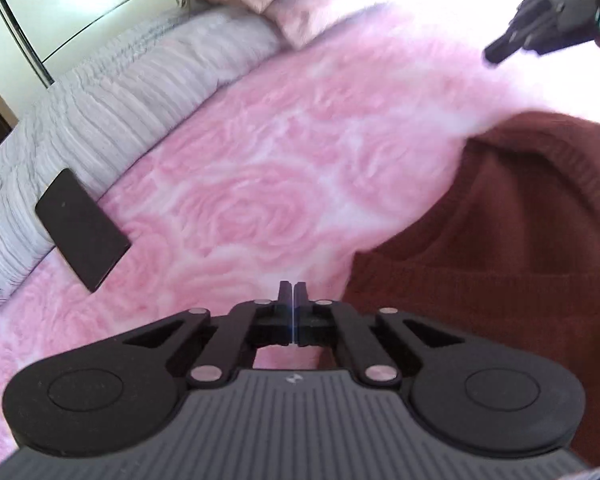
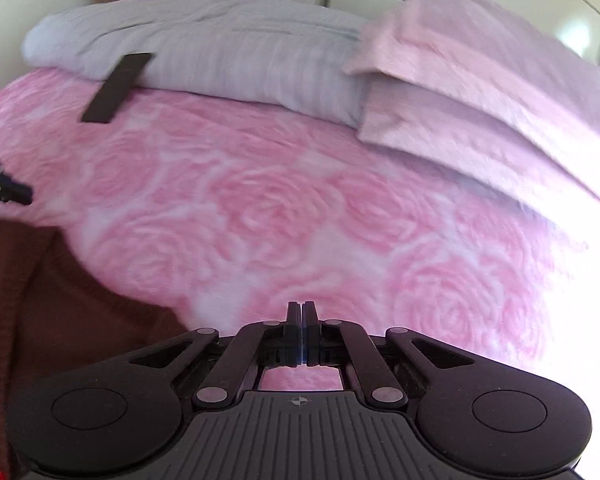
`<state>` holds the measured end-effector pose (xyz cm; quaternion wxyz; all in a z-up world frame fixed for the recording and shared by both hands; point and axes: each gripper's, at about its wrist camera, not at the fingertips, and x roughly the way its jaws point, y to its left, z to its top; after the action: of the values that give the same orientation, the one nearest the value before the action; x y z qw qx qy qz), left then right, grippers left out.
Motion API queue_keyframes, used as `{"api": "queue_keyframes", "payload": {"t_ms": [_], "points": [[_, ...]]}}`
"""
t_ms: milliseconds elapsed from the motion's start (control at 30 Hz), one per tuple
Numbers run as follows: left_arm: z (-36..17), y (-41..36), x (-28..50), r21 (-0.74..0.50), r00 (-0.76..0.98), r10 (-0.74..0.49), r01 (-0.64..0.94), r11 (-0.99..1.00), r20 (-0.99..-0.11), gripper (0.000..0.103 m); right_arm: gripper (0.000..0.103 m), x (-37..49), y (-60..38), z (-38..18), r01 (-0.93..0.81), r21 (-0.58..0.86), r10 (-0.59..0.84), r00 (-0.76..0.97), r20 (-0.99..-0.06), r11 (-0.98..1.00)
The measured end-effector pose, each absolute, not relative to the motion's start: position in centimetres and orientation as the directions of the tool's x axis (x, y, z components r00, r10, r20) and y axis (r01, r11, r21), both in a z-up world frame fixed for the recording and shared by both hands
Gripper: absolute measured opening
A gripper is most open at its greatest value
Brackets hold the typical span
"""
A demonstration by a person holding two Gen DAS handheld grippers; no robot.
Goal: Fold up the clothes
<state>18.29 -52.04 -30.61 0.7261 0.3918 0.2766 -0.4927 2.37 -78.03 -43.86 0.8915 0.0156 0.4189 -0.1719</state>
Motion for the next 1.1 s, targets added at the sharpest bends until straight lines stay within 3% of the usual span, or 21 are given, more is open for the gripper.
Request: {"api": "queue_keyframes", "payload": {"t_ms": [133,200,233,267,433,500,733,867,967,1100], "points": [[-29.6,-50.0,17.4,0.290,0.393,-0.513,0.917,0.273,-0.763,0.005,0.002,-0.7,-77.7,-44.1,0.398,-0.046,-0.304,0.615,-0.728,0.916],[-28.9,-48.5,16.6,0.255,0.380,-0.525,0.920,0.297,-0.761,0.006,0.028,-2.2,-76.2,-44.0,0.372,-0.010,-0.265,0.641,-0.721,0.928],[-28.5,-47.8,16.2,0.237,0.374,-0.532,0.921,0.309,-0.760,0.007,0.062,-2.9,-75.4,-44.0,0.358,0.004,-0.248,0.656,-0.713,0.934],[-28.2,-47.1,15.4,0.217,0.358,-0.534,0.926,0.309,-0.766,0.007,0.070,-3.5,-74.5,-44.0,0.344,0.018,-0.232,0.670,-0.705,0.939],[-28.8,-44.1,10.3,0.166,0.290,-0.519,0.948,0.273,-0.804,0.016,0.070,-5.1,-71.8,-46.1,0.258,0.052,-0.136,0.657,-0.742,0.965],[-29.8,-43.1,9.0,0.224,0.333,-0.492,0.937,0.268,-0.804,0.016,0.070,-5.0,-71.4,-47.8,0.240,0.031,-0.128,0.617,-0.776,0.970],[-31.1,-39.1,7.1,0.399,0.516,-0.405,0.851,0.341,-0.754,0.016,0.070,-6.9,-70.7,-46.5,0.262,0.012,-0.181,0.701,-0.690,0.965],[-29.0,-36.2,5.3,0.350,0.520,-0.453,0.843,0.408,-0.724,0.016,0.070,-9.8,-68.5,-44.5,0.239,-0.013,-0.194,0.754,-0.627,0.971],[-27.7,-34.0,1.9,0.265,0.474,-0.511,0.863,0.429,-0.717,0.024,0.070,-13.1,-66.1,-43.3,0.220,-0.019,-0.187,0.776,-0.602,0.975],[-28.1,-32.2,-2.7,0.297,0.473,-0.478,0.868,0.398,-0.740,0.026,0.070,-19.0,-62.4,-42.6,0.230,0.004,-0.181,0.774,-0.607,0.973]]}}
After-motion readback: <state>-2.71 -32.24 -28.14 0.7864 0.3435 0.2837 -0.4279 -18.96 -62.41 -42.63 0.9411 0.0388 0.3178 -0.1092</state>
